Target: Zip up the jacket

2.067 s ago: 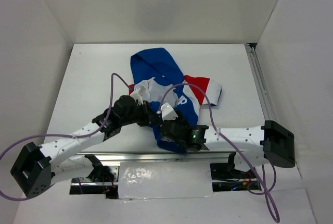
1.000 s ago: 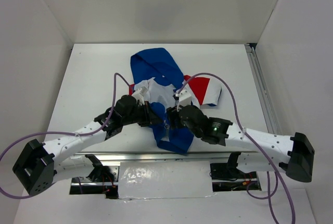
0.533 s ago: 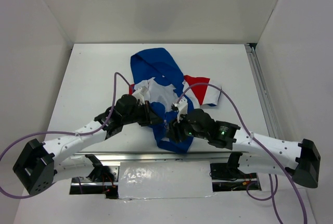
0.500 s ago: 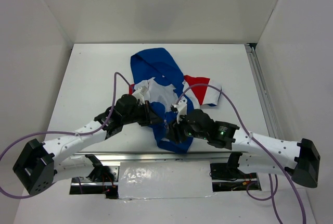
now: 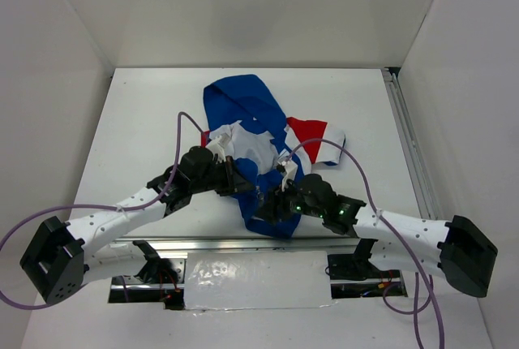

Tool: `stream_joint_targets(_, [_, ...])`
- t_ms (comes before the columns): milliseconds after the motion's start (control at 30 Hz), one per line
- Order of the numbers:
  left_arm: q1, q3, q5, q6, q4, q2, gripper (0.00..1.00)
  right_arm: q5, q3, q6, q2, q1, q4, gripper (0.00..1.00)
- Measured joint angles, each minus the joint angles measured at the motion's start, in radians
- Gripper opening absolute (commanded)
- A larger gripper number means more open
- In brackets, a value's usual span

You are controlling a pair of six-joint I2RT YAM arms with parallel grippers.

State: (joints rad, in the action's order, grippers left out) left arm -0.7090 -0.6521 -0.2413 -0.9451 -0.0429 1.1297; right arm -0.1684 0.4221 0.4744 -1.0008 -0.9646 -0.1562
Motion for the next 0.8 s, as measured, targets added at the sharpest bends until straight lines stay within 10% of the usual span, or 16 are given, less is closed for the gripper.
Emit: stream_joint_targets(800, [0.000, 0.000, -0.006, -0.001, 0.000, 0.000, 0.00, -0.092, -0.071, 0.158, -0.042, 0.060, -0.310, 0.60])
